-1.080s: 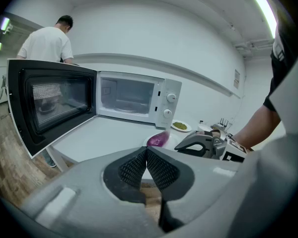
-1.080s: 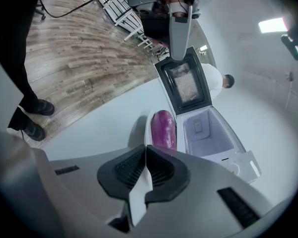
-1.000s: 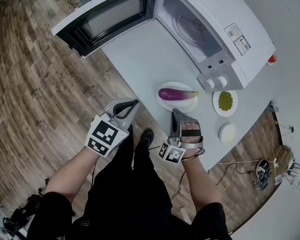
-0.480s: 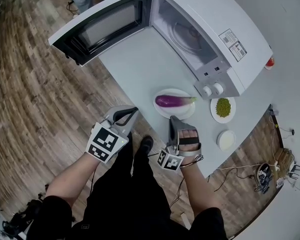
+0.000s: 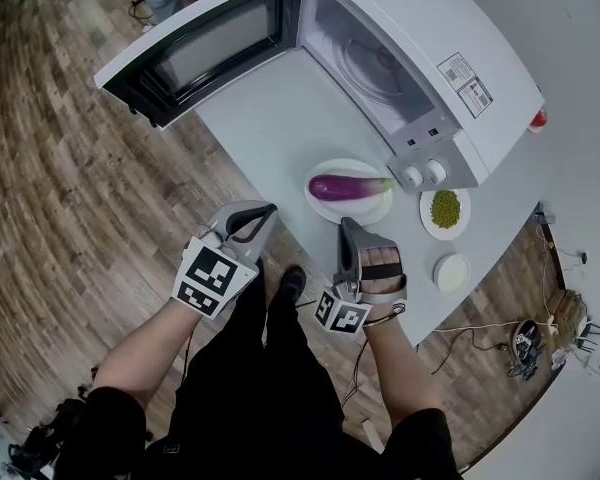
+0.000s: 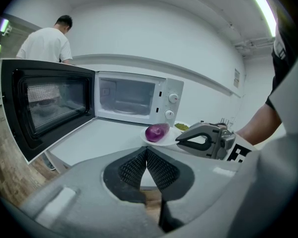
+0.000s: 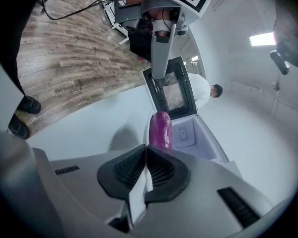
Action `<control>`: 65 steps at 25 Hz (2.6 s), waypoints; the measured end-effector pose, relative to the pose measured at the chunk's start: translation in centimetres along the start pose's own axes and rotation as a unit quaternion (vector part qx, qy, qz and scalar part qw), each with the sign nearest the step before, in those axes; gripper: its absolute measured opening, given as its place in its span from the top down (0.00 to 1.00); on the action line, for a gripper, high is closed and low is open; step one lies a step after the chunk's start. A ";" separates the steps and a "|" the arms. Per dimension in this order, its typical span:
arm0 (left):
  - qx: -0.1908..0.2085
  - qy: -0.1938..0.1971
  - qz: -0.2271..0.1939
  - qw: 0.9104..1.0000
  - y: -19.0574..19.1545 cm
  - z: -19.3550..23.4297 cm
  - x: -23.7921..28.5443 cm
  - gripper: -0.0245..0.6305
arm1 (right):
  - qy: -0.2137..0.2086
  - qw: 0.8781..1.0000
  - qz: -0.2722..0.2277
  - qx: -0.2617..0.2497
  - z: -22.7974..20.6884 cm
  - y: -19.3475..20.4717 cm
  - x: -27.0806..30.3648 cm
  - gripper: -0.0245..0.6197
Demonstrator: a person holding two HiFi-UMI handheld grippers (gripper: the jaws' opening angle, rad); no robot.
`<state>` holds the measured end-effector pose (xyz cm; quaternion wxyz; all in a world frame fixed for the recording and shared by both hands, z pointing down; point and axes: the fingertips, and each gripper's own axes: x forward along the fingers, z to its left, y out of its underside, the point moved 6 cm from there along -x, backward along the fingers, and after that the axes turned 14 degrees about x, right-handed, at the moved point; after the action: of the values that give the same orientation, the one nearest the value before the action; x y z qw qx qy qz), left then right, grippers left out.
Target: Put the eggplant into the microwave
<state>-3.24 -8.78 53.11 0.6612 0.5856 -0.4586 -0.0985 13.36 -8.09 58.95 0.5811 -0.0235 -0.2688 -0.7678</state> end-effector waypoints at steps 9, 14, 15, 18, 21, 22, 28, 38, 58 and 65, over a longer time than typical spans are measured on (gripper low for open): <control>0.017 -0.007 -0.017 1.000 -1.9 2.2 -1.9 0.95 | 0.025 1.000 -0.008 -0.004 -3.3 -3.1 0.8 0.93; 0.023 -0.009 -0.022 0.999 -2.3 3.6 -2.9 0.95 | 0.038 0.999 -0.012 -0.002 -4.8 -5.2 1.5 0.93; 0.026 -0.008 -0.023 0.999 -2.3 3.7 -3.1 0.95 | 0.040 0.999 -0.011 -0.002 -5.0 -5.6 1.7 0.93; 0.036 -0.004 -0.027 0.999 -2.5 3.6 -3.8 0.95 | 0.045 0.999 -0.009 -0.004 -5.5 -6.6 2.0 0.93; 0.046 -0.007 -0.032 0.998 -2.9 4.0 -4.5 0.95 | 0.050 0.999 -0.009 -0.005 -6.0 -7.7 2.4 0.93; 0.050 -0.009 -0.033 0.998 -3.0 4.3 -4.6 0.95 | 0.053 0.999 -0.009 -0.006 -6.3 -7.9 2.7 0.93; 0.056 -0.018 -0.042 0.997 -4.1 5.9 -3.7 0.95 | 0.063 0.998 -0.006 -0.009 -7.7 -8.4 4.9 0.93; 0.065 -0.034 -0.049 0.996 -7.2 9.5 1.8 0.95 | 0.072 0.997 -0.002 0.007 -9.9 -5.8 10.5 0.93; 0.112 0.028 -0.063 0.991 -7.5 15.9 9.6 0.95 | 0.097 0.989 0.113 0.024 -9.8 -3.1 19.9 0.93; 0.117 0.063 -0.072 0.989 -7.4 15.7 11.5 0.95 | 0.108 0.982 0.148 0.038 -9.9 -2.2 21.3 0.93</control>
<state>-5.07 -29.36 50.71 0.6069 0.6952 -0.3814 -0.0547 7.18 -30.74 57.04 0.7146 0.0424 -0.2271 -0.6603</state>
